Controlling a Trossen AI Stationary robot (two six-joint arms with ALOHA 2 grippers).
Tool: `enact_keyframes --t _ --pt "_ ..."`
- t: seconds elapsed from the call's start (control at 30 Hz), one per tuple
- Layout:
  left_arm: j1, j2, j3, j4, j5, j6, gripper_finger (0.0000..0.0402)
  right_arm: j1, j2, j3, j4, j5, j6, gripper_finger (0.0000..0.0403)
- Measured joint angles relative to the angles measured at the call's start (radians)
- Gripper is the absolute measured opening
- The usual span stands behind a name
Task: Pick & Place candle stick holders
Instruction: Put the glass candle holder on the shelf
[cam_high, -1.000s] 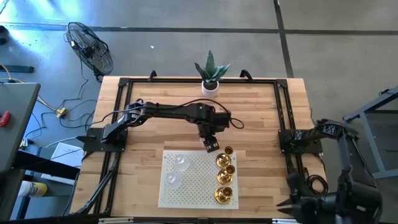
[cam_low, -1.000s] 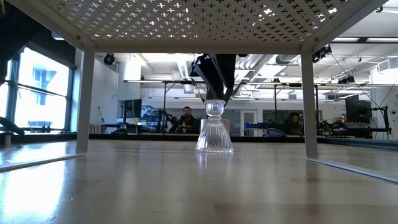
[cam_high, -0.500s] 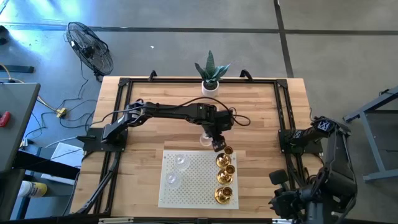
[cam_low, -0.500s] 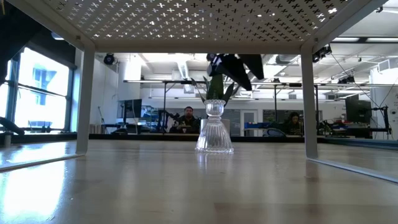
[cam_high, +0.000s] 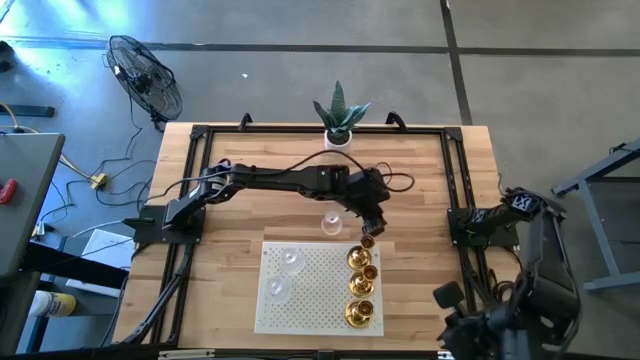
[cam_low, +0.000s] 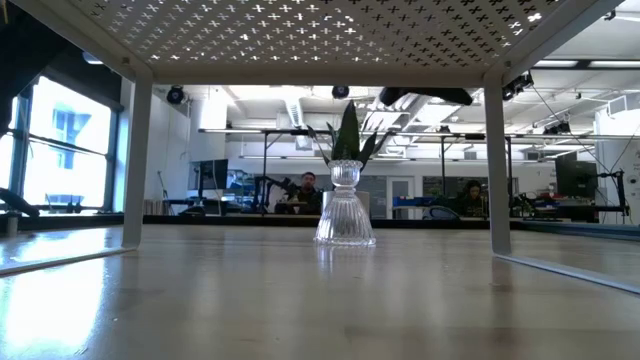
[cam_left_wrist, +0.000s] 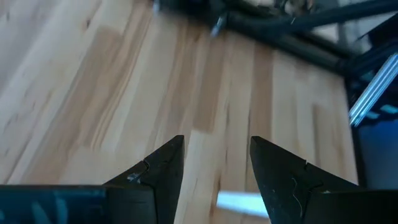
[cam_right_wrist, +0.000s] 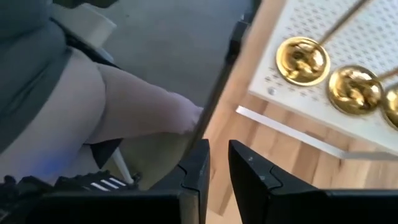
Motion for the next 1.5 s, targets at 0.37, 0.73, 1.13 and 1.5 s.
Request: enact_keyframes --t 0.37,0.73,1.13,1.5 --pt "0.000 0.000 0.000 -0.029 0.031 0.000 0.0179 0.017 0.000 0.000 0.030 0.052 -0.002 0.0049" --pt "0.000 0.001 0.000 -0.027 0.001 0.000 0.0179 0.017 0.000 0.000 0.077 0.092 0.004 0.0047" --pt "0.000 0.001 0.000 -0.058 -0.016 0.022 0.0179 0.019 0.000 0.000 0.151 0.199 0.151 0.0046" --pt "0.000 0.001 0.000 -0.399 -0.292 -0.029 0.0179 0.028 0.000 0.000 0.193 0.357 0.226 0.0046"
